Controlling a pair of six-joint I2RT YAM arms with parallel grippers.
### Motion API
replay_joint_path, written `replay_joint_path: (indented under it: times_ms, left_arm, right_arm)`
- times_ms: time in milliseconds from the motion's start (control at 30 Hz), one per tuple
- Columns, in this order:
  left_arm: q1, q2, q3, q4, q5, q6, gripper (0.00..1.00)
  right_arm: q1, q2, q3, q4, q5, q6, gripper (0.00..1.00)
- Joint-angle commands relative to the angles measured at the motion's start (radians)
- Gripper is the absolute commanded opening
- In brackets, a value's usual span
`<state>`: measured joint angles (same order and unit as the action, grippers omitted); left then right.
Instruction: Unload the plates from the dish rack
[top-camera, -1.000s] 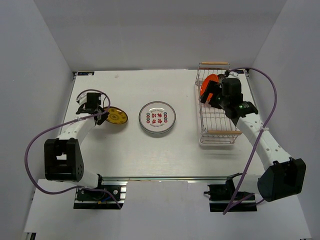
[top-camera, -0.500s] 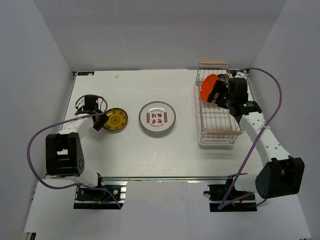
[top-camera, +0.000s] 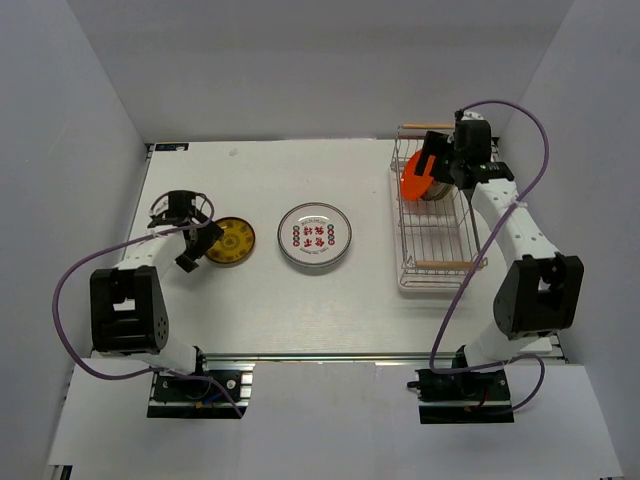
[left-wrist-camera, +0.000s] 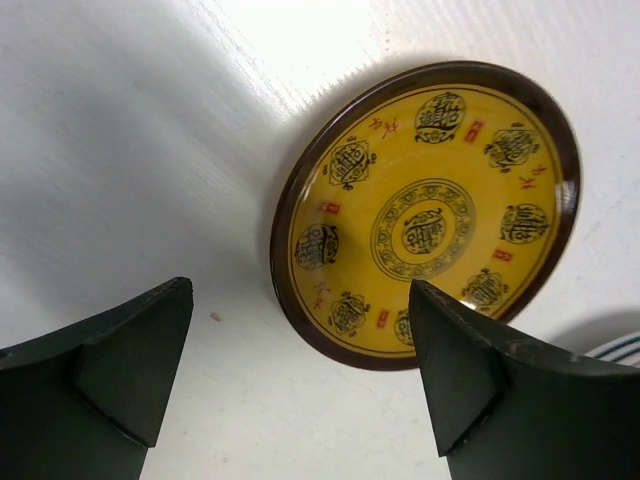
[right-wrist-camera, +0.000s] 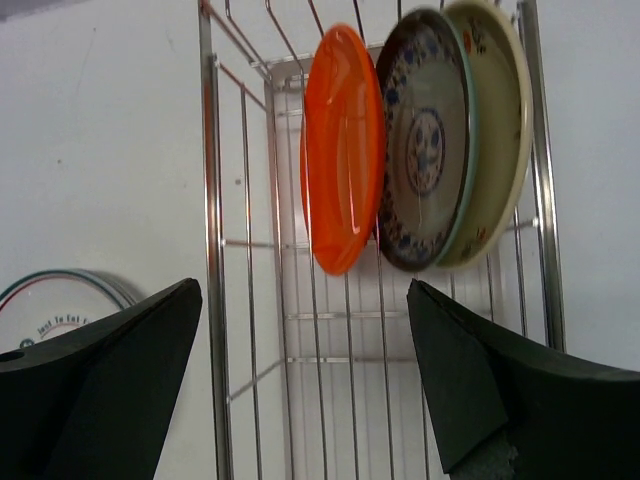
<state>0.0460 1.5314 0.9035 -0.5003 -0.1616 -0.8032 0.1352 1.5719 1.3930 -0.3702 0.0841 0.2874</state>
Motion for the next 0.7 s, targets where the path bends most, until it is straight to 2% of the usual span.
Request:
replay_joint_path:
  times_ms: [0, 167, 367, 433, 667]
  left_arm:
    - [0.005, -0.076, 0.069, -0.06, -0.016, -0.014, 0.98]
    - [0.005, -0.189, 0.09, -0.064, 0.01, -0.011, 0.98]
    - [0.005, -0.276, 0.087, -0.083, -0.015, -0.007, 0.98]
    - [0.005, -0.29, 0.08, -0.084, -0.024, -0.007, 0.98]
    - [-0.005, -0.275, 0.078, -0.063, 0.0, -0.004, 0.98]
  right_arm:
    - [-0.011, 0.08, 0.119, 0.016, -0.006, -0.062, 0.89]
    - [-0.014, 0.229, 0.288, -0.044, 0.017, -0.077, 0.89]
    - [-0.016, 0.349, 0.386, -0.058, 0.086, -0.086, 0.89]
    - [-0.014, 0.391, 0.448, -0.075, 0.104, -0.086, 0.89]
    - [-0.016, 0.468, 0.489, -0.076, 0.052, -0.113, 0.89]
